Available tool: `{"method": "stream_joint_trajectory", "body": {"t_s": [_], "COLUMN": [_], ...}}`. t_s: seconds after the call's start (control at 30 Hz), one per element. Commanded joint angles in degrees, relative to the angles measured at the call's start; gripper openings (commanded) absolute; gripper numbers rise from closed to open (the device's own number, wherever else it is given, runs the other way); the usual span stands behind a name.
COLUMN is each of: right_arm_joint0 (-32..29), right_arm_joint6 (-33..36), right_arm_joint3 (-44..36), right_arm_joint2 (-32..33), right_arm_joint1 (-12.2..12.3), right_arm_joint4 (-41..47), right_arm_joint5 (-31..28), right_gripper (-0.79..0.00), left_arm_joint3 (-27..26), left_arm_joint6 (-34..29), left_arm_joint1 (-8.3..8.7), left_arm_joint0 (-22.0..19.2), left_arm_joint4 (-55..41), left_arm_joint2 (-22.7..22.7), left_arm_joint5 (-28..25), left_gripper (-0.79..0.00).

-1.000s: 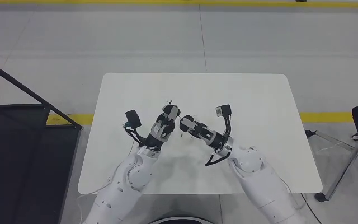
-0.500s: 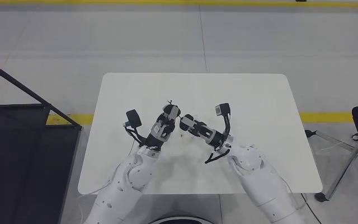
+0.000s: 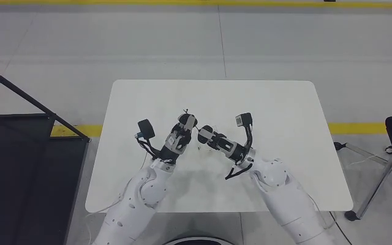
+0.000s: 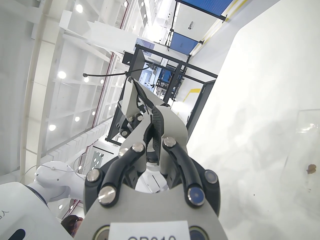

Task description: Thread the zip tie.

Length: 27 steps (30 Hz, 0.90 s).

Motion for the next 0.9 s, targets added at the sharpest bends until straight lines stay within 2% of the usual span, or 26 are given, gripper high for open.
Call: {"method": "stream_joint_trajectory", "body": {"t_s": [0.0,0.1,0.3,0.37,0.43,0.47,0.53,0.57,0.87], "right_arm_joint0": [0.0,0.0,-0.1,-0.1,-0.2,-0.2,-0.3,-0.4,-0.9], "right_arm_joint6": [0.1,0.2,0.1,0.0,0.0,0.0,0.0,0.0,-0.4], "right_arm_joint3": [0.0,0.0,0.0,0.0,0.0,0.0,0.0,0.0,0.0], "right_arm_joint2": [0.0,0.1,0.2,0.3,0.3,0.4,0.5,0.6,1.5], "right_arm_joint1": [0.0,-0.1,-0.2,-0.2,-0.2,-0.2,-0.3,-0.3,-0.4], "right_arm_joint4": [-0.1,-0.1,0.0,0.0,0.1,0.2,0.4,0.5,2.6], "right_arm_joint5": [0.0,0.2,0.0,-0.2,-0.4,-0.6,-0.8,-0.9,-2.8], "right_gripper": [-0.754,-0.785,-0.785,-0.785,-0.785,-0.785,-0.785,-0.785,-0.785], "left_arm_joint3": [0.0,0.0,0.1,0.1,0.0,0.0,-0.1,-0.2,-0.4], "left_arm_joint6": [0.0,-0.1,-0.8,-1.5,-2.2,-2.4,-2.6,-2.8,-6.6], "left_arm_joint1": [-0.06,-0.14,-0.28,-0.31,-0.29,-0.28,-0.29,-0.29,-0.09], "left_arm_joint0": [0.0,0.1,0.2,0.1,0.2,0.3,0.5,0.5,1.2], "left_arm_joint4": [0.0,0.0,0.0,-0.1,0.2,0.4,0.4,0.5,0.0], "left_arm_joint2": [-0.1,-0.3,-0.5,-0.6,-0.7,-0.8,-0.8,-0.9,-1.6], "left_arm_joint5": [0.0,-0.1,-0.4,-0.6,-1.0,-1.1,-1.5,-1.7,-4.0], "left_gripper": [-0.785,-0.785,-0.785,-0.52,-0.379,-0.206,-0.074,-0.046,-0.037]}}
